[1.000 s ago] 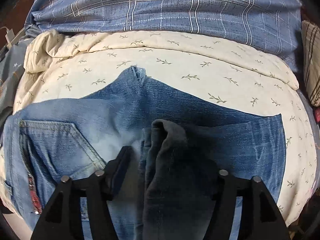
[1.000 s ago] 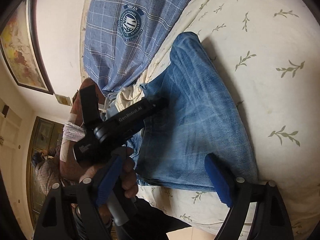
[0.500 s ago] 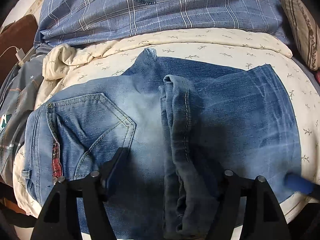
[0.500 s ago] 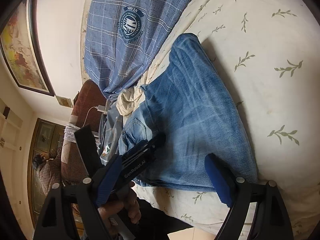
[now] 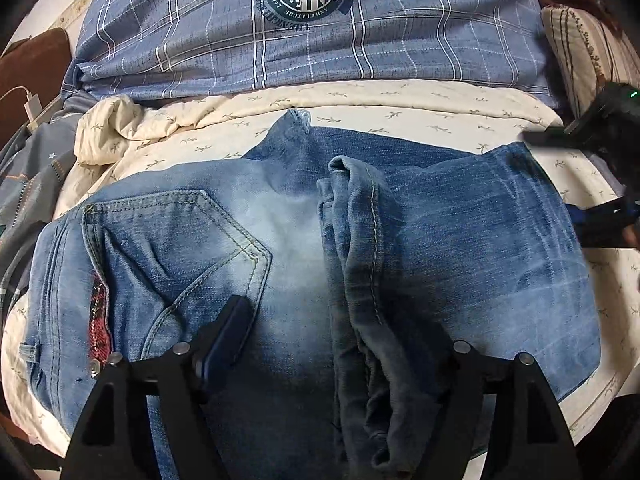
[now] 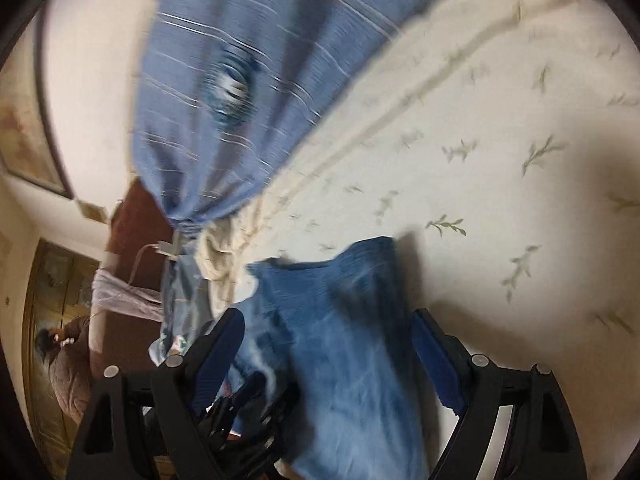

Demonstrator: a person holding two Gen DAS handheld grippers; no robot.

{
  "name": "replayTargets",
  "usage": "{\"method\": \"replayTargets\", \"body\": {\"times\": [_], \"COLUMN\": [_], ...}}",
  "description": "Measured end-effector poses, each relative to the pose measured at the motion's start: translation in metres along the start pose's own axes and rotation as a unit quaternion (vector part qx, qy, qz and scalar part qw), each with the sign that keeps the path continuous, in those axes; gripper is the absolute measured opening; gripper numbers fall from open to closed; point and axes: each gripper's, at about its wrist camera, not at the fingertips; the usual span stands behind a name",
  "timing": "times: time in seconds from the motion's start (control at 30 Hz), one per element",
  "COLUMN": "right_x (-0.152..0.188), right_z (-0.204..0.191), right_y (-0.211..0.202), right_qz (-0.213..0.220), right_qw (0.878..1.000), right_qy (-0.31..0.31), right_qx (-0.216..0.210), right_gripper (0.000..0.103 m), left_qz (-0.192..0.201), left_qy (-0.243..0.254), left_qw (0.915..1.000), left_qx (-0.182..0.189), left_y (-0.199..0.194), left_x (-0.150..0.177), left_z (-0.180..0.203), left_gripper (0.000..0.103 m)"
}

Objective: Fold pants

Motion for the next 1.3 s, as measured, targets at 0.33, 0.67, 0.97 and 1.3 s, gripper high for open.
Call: {"method": "replayTargets", "body": {"times": [0.33,0.67,0.97,1.3], "right_x": [-0.001,0.038,0.094,0.113], "right_z": [0.005,-0.001,0.018,0.013], "right_y": [0.009,-0.029,-0.015,-0.011], "right_qz": [0.023,0.044,-0.022,-0.026], "right_qw": [0.996,0.998,0.999,0.992], "right_qy": [0.038,0.048,0.040,0.040], "right_qx": [0.077,0.002,-0.006,0.118], "right_gripper": [0.017,0.068,0.068,0.016], "left_qz": [0.005,0.008,0.009,0.009], "left_qy": [0.007,0.007,0.003,0.004], "left_qw": [0.9999,0.9999,0.9999,0.9999], "left_qx": [0.010,0.010,0.009,0.010], "left_y": [0.002,0.001,0.000,0.000], "left_x": [0.000,0.002,0.002,0.002], "left_z": [-0.005,-0.004,-0.003,-0.003], "left_gripper": [0.079,0.079,0.079,0.080]}}
Point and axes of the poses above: each gripper's, at about its wrist camera, not at the fingertips, and y roughly the way its jaws point, z to its right, x to its underside, and after that the axes turned 14 degrees about -z, right-handed
